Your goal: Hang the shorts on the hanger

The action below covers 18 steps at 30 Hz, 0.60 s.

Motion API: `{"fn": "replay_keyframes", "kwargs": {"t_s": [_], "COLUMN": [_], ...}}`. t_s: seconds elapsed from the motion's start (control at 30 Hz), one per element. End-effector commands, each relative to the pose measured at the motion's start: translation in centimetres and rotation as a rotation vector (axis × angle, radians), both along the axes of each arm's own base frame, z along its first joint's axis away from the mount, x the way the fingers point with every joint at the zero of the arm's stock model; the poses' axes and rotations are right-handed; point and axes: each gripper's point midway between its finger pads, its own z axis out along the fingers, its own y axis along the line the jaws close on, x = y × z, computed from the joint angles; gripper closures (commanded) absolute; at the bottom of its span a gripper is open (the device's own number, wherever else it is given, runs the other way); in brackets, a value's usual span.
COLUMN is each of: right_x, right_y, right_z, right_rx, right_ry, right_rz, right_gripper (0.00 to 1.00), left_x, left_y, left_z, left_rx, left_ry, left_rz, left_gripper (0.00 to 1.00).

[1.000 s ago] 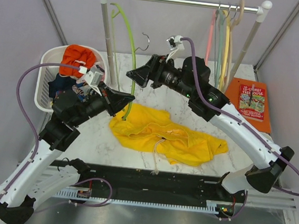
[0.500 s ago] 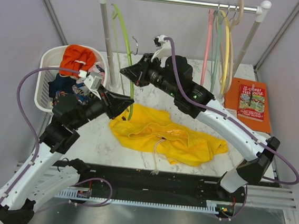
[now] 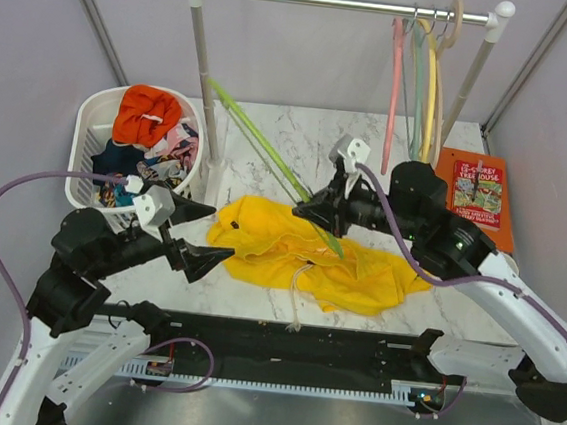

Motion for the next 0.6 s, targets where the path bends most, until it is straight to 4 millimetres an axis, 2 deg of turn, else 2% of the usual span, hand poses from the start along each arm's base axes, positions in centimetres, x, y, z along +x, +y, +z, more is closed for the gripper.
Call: {"fn": "replay_keyframes", "kwargs": {"t_s": [0.0, 0.03, 0.07, 0.1, 0.13, 0.17, 0.23, 0.27, 0.37, 0.47, 0.57], "right_x": [-4.7, -5.3, -5.7, -5.7, -6.1, -6.3, -7.0, -7.1, -7.3, -7.4, -8.0], "right_y": [-2.7, -3.9, -4.5, -5.1, -5.8, -6.3, -6.6, -6.7, -6.3, -5.9, -5.8], "right_z": [-5.3, -7.6, -8.7, -9.7, -11.1, -11.8, -12.6, -12.7, -12.5, -12.2, -12.1], "right_rx": [-0.240, -0.328, -0.372, -0.413, -0.471, -0.501, -0.537, -0.546, -0.559, -0.561, -0.563], "right_ry": [-0.137, -0.151, -0.154, -0.150, -0.150, -0.147, -0.122, -0.129, -0.128, -0.129, -0.115], "right_rz": [0.263, 0.300, 0.328, 0.332, 0.361, 0.380, 0.421, 0.443, 0.494, 0.523, 0.562], "right_gripper": [1.00, 1.00, 1.00, 1.00, 1.00, 1.00, 1.00, 1.00, 1.00, 1.00, 1.00], "left_x": [-1.9, -2.3, -2.9, -3.3, -3.1, -2.5, -1.9, -1.6, -0.4, 0.8, 2.4], "left_y": [1.4, 1.6, 1.6, 1.9, 2.3, 2.6, 3.2, 3.4, 3.6, 3.4, 3.1], "left_z": [-0.5, -0.1, 1.0, 0.6, 0.7, 1.3, -0.2, -0.5, -4.0, -6.2, -6.3], "left_rx": [0.217, 0.277, 0.297, 0.342, 0.408, 0.450, 0.571, 0.614, 0.737, 0.801, 0.816], "left_ry": [-0.134, -0.227, -0.275, -0.275, -0.358, -0.388, -0.417, -0.421, -0.398, -0.423, -0.468], "left_rz": [-0.067, -0.105, -0.140, -0.156, -0.169, -0.155, -0.187, -0.194, -0.268, -0.305, -0.277], "left_gripper": [0.01, 0.01, 0.01, 0.00, 0.00, 0.01, 0.01, 0.01, 0.05, 0.07, 0.07]}}
